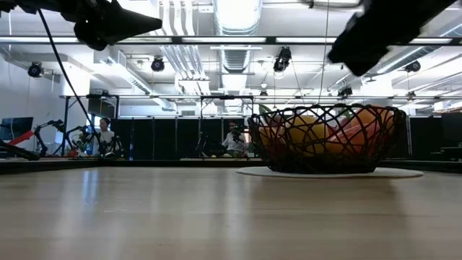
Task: Build produce basket
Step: Return to Home Position
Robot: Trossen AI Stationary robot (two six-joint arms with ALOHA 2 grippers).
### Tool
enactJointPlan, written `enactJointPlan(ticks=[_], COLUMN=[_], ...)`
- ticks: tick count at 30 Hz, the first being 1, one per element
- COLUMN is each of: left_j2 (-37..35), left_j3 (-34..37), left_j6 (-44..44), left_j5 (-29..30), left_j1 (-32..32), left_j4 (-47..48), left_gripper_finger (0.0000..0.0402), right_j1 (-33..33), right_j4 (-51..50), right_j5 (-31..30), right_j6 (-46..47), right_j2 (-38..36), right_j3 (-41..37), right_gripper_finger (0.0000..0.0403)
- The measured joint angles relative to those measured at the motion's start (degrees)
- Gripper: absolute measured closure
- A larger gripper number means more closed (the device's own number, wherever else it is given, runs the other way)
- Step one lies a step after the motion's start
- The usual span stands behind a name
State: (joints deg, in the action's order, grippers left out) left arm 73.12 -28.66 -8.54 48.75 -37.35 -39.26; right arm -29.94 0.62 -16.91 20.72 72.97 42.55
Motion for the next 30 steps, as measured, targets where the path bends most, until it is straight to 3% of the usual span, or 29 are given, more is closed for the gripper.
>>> enactJointPlan(ticks=[8, 12, 17, 25, 30], left_j2=[1.2, 2.5, 2.5, -2.8, -12.1], left_j3=[1.2, 1.2, 1.2, 2.8, 6.5], left_j6=[-1.5, -4.3, -6.0, -5.9, -5.9], left_j5=[0.0, -0.1, -2.3, -14.2, -21.1], left_j1=[0.1, 0.1, 0.6, 8.9, 18.3], left_j4=[0.9, 1.3, 1.4, 3.6, 10.7], left_gripper_finger=[0.0045, 0.0045, 0.0045, 0.0063, 0.0111], right_j1=[14.5, 16.1, 16.4, 16.3, 16.3], right_j4=[-0.4, -0.5, -0.5, 0.4, 1.9], right_j5=[10.6, 11.7, 15.4, 18.4, 21.3], right_j6=[-2.7, -0.8, 2.1, 2.2, 2.1], right_j2=[-28.1, -43.5, -57.5, -72.9, -72.0], right_j3=[-14.7, -22.7, -31.0, -38.7, -41.3], right_gripper_finger=[0.0394, 0.0394, 0.0394, 0.0394, 0.0394])
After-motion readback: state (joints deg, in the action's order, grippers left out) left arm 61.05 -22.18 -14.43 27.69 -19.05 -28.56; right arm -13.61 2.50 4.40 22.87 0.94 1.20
